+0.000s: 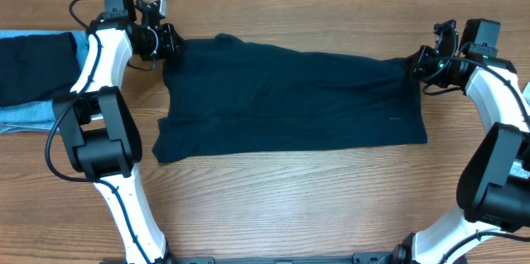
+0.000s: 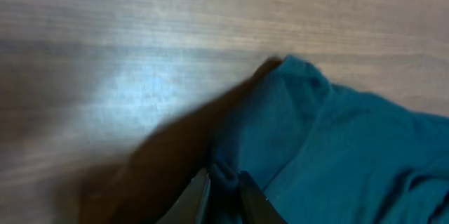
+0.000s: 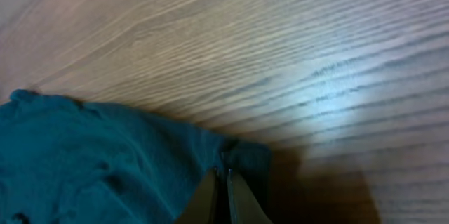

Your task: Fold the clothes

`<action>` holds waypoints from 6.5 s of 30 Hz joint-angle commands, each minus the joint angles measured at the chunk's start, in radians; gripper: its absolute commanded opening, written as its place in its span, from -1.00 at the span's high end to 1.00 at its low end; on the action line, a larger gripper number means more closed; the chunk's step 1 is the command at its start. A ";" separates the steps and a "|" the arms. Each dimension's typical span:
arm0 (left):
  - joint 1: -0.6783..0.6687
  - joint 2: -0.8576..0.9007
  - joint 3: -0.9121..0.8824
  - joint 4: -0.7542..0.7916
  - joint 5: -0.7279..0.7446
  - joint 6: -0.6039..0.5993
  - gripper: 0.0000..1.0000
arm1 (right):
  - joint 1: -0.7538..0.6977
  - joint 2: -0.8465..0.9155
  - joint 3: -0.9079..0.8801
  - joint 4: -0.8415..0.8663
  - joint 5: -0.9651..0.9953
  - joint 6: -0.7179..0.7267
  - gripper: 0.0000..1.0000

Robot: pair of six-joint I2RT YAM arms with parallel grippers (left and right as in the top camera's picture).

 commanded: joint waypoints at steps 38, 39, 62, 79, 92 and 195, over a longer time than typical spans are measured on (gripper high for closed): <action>0.037 -0.178 0.016 -0.473 -0.051 0.187 0.67 | -0.007 -0.100 0.020 -0.257 0.096 0.031 0.92; 0.037 -0.178 0.015 -0.476 -0.051 0.187 0.68 | -0.007 -0.100 0.020 -0.257 0.107 0.031 0.92; 0.008 -0.174 -0.010 -0.389 -0.115 0.228 -0.13 | -0.006 -0.100 0.018 -0.289 0.239 0.125 0.80; -0.148 -0.073 -0.042 -0.178 -0.285 0.231 -0.04 | -0.006 -0.100 0.018 -0.266 0.239 0.125 0.64; -0.127 -0.074 -0.032 -0.183 -0.314 0.183 0.92 | -0.006 -0.100 0.018 -0.262 0.240 0.124 0.63; -0.010 -0.193 -0.004 -0.787 -0.305 0.212 0.83 | 0.026 -0.071 -0.008 -0.411 0.296 0.163 -0.33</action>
